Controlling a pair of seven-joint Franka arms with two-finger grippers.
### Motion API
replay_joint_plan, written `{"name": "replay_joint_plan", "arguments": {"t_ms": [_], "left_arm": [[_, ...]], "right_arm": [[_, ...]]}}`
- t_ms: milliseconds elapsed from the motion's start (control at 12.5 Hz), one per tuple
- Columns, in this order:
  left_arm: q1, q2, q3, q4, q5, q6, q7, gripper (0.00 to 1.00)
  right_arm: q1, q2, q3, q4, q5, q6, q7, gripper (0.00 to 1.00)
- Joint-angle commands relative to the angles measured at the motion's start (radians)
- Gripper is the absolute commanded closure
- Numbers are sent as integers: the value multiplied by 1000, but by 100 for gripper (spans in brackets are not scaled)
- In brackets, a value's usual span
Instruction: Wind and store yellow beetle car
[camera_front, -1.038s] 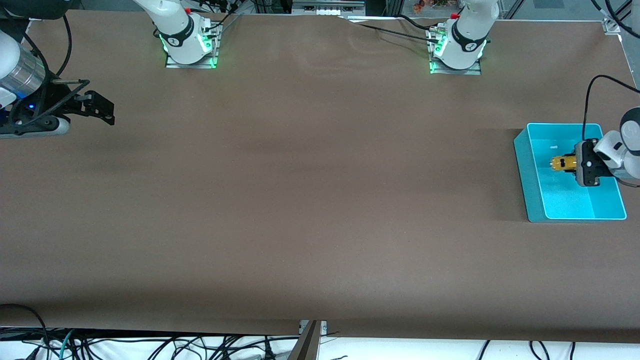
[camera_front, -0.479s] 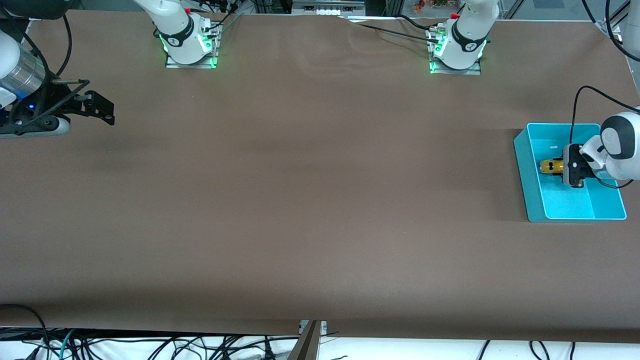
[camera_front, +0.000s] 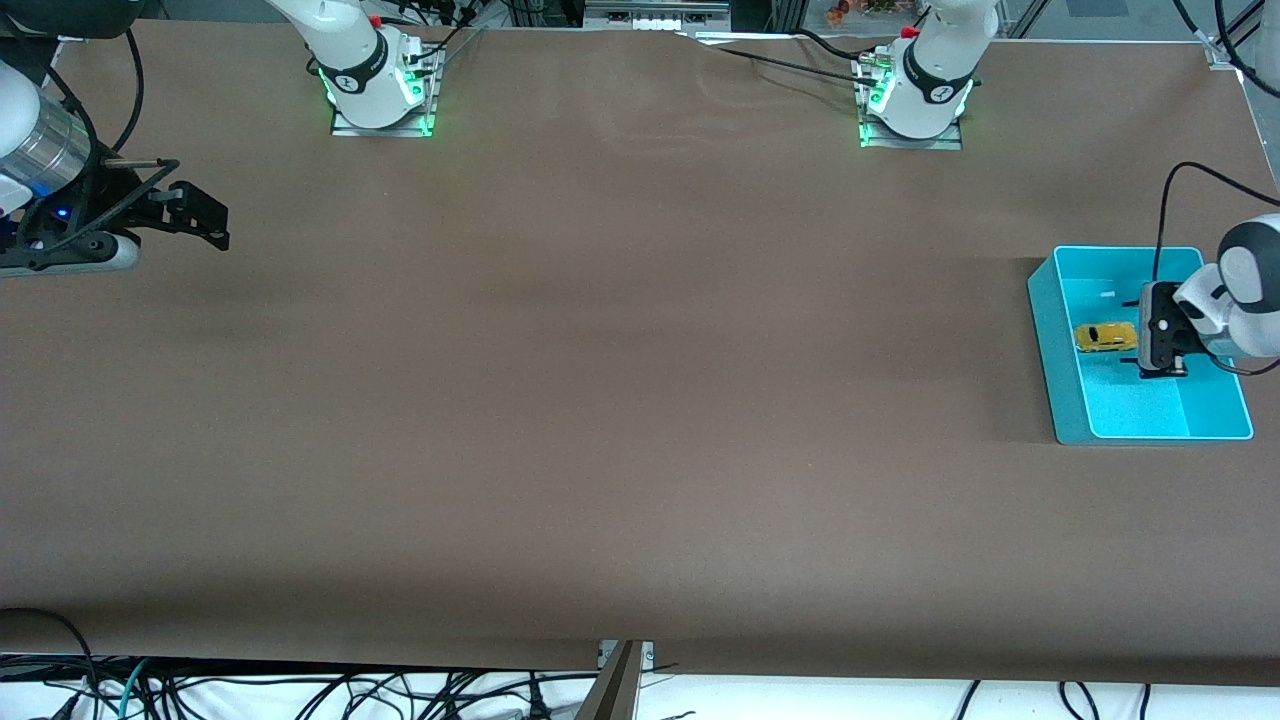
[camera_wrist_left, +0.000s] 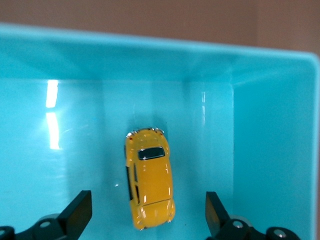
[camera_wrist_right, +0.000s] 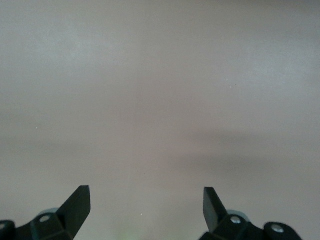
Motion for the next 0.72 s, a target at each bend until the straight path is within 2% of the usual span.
{"name": "replay_joint_plan", "arguments": {"t_ms": [0,160,399,639], "left_arm": [[-3,-75,-103,131,-3,-207,-43,0],[-41,-75,-135,249,-2,-329,-106,0],[-104,-81,-154,426,-17,-543,-346,0],[-166,-97,-224,512,-17,-646,-583,0]], "right_arm": [[4,6,-3,25,16,-23,9,0],[4,6,-3,25,16,-23,10,0],[6,4,-2,25,17,-23,9,0],[6,2,-3,26,32,-23,10,0]]}}
